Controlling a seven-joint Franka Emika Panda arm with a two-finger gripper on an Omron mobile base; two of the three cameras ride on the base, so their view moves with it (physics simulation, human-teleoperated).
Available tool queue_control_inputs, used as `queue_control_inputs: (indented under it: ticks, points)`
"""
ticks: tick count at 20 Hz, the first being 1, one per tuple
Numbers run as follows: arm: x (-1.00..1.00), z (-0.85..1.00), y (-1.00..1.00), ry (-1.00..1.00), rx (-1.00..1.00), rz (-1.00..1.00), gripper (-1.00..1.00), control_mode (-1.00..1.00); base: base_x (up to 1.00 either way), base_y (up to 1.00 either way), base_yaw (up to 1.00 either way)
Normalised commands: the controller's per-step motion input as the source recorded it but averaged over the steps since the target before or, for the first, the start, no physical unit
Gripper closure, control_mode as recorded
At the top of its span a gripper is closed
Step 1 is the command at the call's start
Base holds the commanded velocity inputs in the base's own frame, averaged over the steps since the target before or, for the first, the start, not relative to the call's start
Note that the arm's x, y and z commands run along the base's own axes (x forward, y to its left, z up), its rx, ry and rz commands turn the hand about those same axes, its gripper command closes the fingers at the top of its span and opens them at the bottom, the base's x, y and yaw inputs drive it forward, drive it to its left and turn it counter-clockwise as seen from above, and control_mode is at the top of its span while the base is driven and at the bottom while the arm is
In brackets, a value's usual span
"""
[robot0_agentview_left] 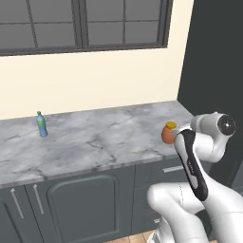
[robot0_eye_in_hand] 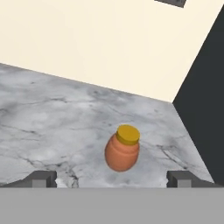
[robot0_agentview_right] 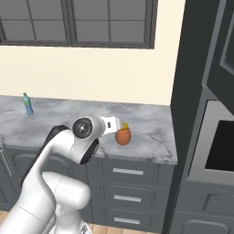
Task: Pick the bar and honey bottle from the counter and place them in the cabinets closest to them.
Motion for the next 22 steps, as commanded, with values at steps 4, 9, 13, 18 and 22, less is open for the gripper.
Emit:
queue_control_inputs:
  ticks: [4, 9, 13, 18, 22]
  points:
    - [0.02, 0.00, -0.02, 0.00, 0.00, -0.01, -1.00, -1.00, 0.00, 0.00, 0.00]
    - [0.19, -0.01, 0.00, 0.01, 0.00, 0.00, -1.00, -1.00, 0.00, 0.00, 0.00]
    - [0.20, -0.12, 0.00, 0.05, 0.00, 0.00, -1.00, -1.00, 0.00, 0.00, 0.00]
    - [0.11, -0.19, -0.03, 0.06, 0.00, -0.01, -1.00, -1.00, 0.00, 0.00, 0.00]
    - [0.06, -0.22, -0.10, 0.05, 0.00, -0.02, -1.00, -1.00, 0.00, 0.00, 0.00]
